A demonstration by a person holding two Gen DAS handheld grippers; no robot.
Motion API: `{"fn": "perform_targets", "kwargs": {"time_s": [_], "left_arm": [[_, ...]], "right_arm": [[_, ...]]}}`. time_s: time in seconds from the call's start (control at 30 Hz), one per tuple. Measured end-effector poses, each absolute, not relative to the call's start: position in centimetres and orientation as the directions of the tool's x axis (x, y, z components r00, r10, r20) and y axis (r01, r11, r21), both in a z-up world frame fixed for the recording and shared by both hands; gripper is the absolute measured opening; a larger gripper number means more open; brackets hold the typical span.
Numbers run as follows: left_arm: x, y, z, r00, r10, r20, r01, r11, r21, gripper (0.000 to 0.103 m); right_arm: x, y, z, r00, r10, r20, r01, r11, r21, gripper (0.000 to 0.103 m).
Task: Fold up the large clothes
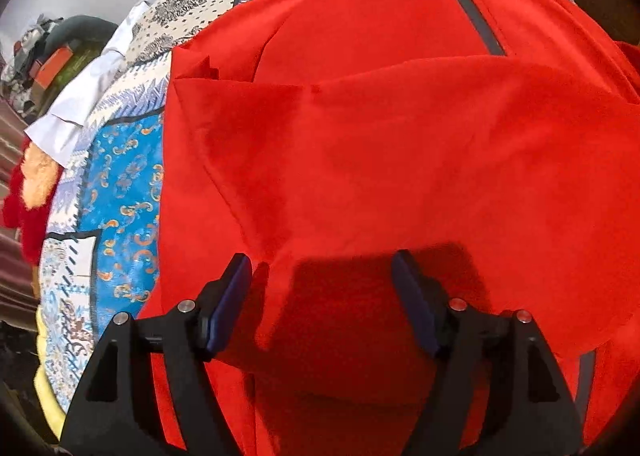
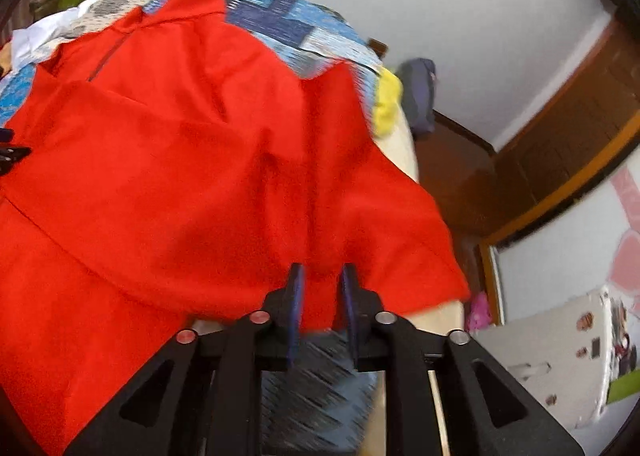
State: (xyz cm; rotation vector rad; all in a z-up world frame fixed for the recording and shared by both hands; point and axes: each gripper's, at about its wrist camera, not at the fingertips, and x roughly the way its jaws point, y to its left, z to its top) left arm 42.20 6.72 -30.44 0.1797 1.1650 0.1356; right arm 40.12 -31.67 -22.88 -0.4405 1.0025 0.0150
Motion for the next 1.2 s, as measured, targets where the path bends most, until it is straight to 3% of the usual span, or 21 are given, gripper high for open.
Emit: {"fn": "perform_targets", "kwargs": {"time_s": [0.03,0.07,0.1,0.13,0.27,0.37,0.47,0.57,0.83,0.9,1.07,1.13,1.2], "left_arm": [[42.2,6.6,-30.4,0.388,0.207,-0.898,-0.014,0.976,0.219,0.073],[42.3,6.6,-30.3,0.385,0.214,-0.898,-0.013,0.974,0.226,0.073],[42.6,6.7,-30.2,0.379,0.219,-0.899,-0.011,0.973,0.232,0.073],[42.6,6.6,-30.1,0.371,0.222,-0.902,-0.009,0.972,0.235,0.072],[43.6,6.2,-28.5,0.344,0.179,-0.922,-0.007,0.982,0.189,0.066],[43.9,4.1,-25.0,0.439,0.148,-0.886,-0.009,0.987,0.16,0.066],[44.4,1.7,-22.6,0.48,0.079,-0.874,0.022,0.995,0.101,0.071],[45.0,-1.4,-21.3,0.501,-0.021,-0.865,0.082,0.996,0.023,0.079],[47.0,-9.8,-23.9,0.464,-0.073,-0.883,0.252,0.966,0.052,0.08],[47.6,-10.9,-24.9,0.456,-0.057,-0.888,0.261,0.963,0.072,0.08],[48.0,-11.3,-25.6,0.475,-0.045,-0.879,0.272,0.957,0.098,0.08],[47.8,-10.7,-25.3,0.485,-0.028,-0.874,0.268,0.956,0.118,0.08],[47.8,-10.1,-24.8,0.501,-0.006,-0.865,0.252,0.957,0.14,0.08]], "right_arm": [[39.9,-32.5,-23.1,0.53,-0.215,-0.82,-0.192,0.912,-0.363,0.046],[39.6,-33.5,-22.9,0.531,-0.218,-0.819,-0.172,0.918,-0.356,0.079],[39.0,-35.2,-22.5,0.54,-0.207,-0.816,-0.14,0.934,-0.33,0.094],[38.6,-36.6,-22.4,0.533,-0.192,-0.824,-0.123,0.946,-0.3,0.102],[38.2,-41.7,-22.6,0.476,-0.108,-0.873,-0.047,0.988,-0.147,0.102],[39.4,-45.1,-22.3,0.461,0.024,-0.887,0.032,0.999,0.043,0.102],[41.5,-48.1,-22.1,0.473,0.19,-0.861,0.122,0.953,0.277,0.102],[42.8,-49.9,-23.1,0.475,0.261,-0.84,0.223,0.888,0.402,0.101],[46.9,-51.9,-27.9,0.44,0.365,-0.82,0.384,0.749,0.54,0.083],[47.6,-52.3,-28.3,0.465,0.35,-0.813,0.405,0.733,0.547,0.073],[49.0,-53.2,-28.5,0.488,0.297,-0.821,0.451,0.719,0.528,0.024],[49.3,-53.1,-27.7,0.503,0.277,-0.818,0.435,0.737,0.517,0.01],[49.3,-52.9,-26.6,0.53,0.272,-0.803,0.407,0.75,0.522,0.008]]}}
